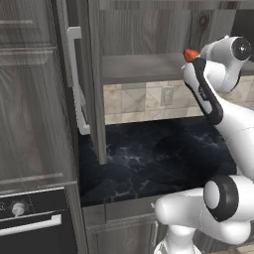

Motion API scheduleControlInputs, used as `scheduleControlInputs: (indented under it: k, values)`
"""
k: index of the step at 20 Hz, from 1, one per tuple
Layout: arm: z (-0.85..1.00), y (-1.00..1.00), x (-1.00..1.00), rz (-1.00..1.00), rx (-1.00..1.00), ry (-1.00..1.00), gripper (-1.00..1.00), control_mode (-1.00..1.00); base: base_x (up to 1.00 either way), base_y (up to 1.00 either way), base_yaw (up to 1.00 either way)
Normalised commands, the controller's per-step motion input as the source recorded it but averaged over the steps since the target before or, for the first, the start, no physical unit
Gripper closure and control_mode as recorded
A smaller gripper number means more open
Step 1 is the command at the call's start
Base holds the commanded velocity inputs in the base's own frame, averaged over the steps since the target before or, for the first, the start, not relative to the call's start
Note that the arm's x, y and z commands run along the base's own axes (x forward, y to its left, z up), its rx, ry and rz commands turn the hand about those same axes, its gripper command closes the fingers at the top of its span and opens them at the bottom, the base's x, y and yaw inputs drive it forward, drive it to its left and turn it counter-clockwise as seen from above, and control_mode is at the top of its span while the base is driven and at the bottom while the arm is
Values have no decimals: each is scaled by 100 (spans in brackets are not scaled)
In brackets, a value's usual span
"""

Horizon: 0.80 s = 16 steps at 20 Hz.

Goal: Pick the sweet potato from the counter and place it in the cabinet. Then close the cabinet.

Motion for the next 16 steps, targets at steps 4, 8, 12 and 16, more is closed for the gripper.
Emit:
scheduleControlInputs:
  k: [4, 8, 12, 16]
  values:
    - [-14, 1, 66, 3, 0, 1, 100, -100, 0, 0, 0]
    - [-52, 0, 67, 10, 0, -10, 100, -100, 0, 0, 0]
    - [-48, 0, 59, 11, 0, -12, 100, -100, 0, 0, 0]
    - [-24, 0, 56, 5, 0, -1, 100, -100, 0, 0, 0]
